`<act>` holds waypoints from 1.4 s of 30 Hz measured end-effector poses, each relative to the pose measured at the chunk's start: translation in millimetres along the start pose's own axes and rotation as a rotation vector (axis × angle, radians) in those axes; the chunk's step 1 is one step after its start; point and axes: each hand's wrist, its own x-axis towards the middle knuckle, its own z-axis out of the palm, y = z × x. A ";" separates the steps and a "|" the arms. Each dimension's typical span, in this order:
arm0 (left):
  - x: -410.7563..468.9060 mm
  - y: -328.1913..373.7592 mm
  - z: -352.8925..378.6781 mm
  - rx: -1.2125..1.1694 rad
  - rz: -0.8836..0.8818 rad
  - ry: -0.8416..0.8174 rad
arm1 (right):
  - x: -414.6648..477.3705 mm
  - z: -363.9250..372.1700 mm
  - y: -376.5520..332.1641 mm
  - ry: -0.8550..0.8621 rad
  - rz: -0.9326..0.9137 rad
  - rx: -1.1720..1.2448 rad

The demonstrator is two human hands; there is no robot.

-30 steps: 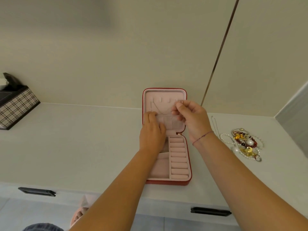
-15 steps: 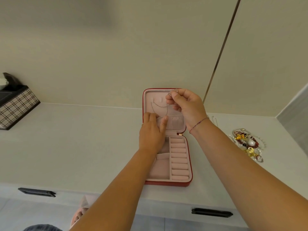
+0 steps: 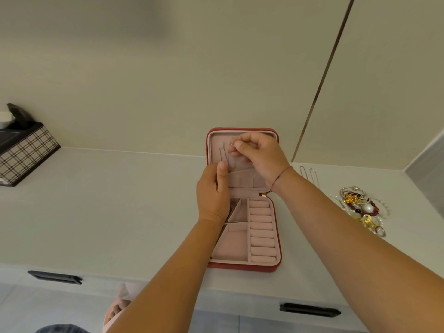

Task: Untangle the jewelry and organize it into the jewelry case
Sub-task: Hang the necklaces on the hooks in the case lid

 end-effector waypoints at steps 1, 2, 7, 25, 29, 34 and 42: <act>0.1 1.3 -1.1 -0.029 -0.012 0.017 | -0.7 1.7 3.4 -0.013 0.007 -0.025; 0.2 2.3 -2.2 -0.048 -0.024 0.037 | -1.3 2.9 6.9 -0.028 0.011 -0.053; 0.4 4.5 -3.8 -0.065 -0.063 0.076 | -6.9 1.2 14.2 -0.073 0.031 -0.214; -8.7 -3.3 4.0 0.286 0.176 -0.333 | -42.2 -90.2 62.7 0.325 0.194 -0.559; -22.1 2.3 0.6 0.336 0.186 -0.449 | -11.8 -123.2 84.6 0.304 0.281 -0.718; -28.9 9.2 -3.4 0.267 0.123 -0.470 | 12.3 -124.5 105.2 0.270 0.327 -0.892; -26.8 9.8 -4.2 0.244 0.093 -0.465 | 21.7 -122.5 111.7 0.290 0.340 -1.069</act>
